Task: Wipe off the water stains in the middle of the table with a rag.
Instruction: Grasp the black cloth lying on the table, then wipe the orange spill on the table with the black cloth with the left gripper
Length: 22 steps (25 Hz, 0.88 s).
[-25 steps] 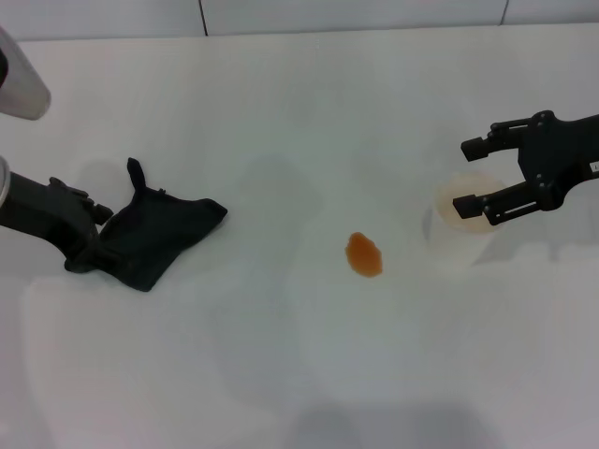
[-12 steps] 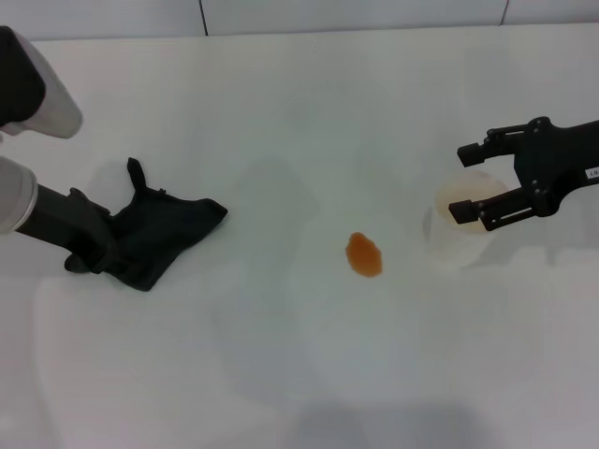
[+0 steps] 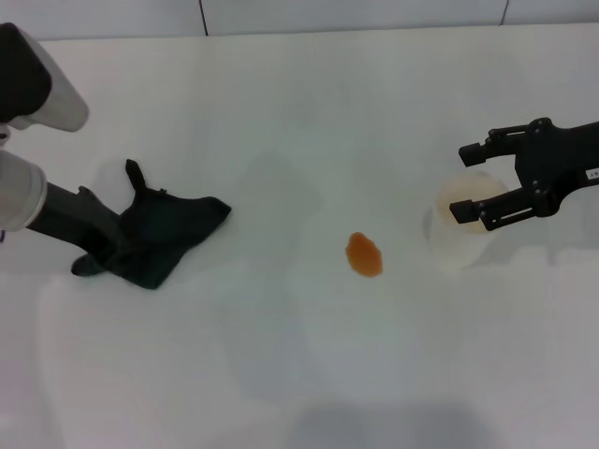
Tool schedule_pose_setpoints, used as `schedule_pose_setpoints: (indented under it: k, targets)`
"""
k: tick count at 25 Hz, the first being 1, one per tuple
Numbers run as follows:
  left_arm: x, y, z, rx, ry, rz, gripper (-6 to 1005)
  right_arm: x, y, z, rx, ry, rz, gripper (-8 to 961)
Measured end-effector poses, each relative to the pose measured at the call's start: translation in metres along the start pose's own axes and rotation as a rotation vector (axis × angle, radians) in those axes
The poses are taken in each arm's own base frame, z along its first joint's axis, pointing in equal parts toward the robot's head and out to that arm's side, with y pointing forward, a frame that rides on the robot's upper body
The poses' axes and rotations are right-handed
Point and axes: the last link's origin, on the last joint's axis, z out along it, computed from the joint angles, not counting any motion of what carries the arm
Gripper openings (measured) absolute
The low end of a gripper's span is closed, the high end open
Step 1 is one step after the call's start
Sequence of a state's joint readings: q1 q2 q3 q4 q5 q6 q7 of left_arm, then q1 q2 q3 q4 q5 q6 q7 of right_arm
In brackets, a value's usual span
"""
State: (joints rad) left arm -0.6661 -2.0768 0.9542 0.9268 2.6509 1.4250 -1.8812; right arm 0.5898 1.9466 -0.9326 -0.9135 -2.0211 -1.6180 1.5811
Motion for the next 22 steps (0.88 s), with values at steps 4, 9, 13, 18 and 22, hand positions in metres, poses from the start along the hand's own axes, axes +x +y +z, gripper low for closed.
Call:
schedule_pose_setpoints:
  k: [4,9,13,18,22]
  targets:
    - [0.005,0.0,0.004,-0.001,0.011,-0.001,153,0.0,0.0,0.0,0.0,-0.001,-0.004,858]
    - [0.02,0.002,0.009,-0.023,0.055,0.002,90,0.002,0.001,0.0,0.001,-0.006,0.001,858]
    - [0.045,0.004,0.01,-0.037,0.136,0.006,81,0.004,0.002,-0.001,0.003,-0.008,0.001,858]
    - [0.08,0.01,0.022,-0.025,0.148,0.048,79,0.005,0.004,0.001,0.0,-0.013,-0.008,858]
    - [0.108,0.021,0.038,0.01,0.165,0.084,78,0.005,0.005,0.002,-0.002,-0.016,-0.015,857]
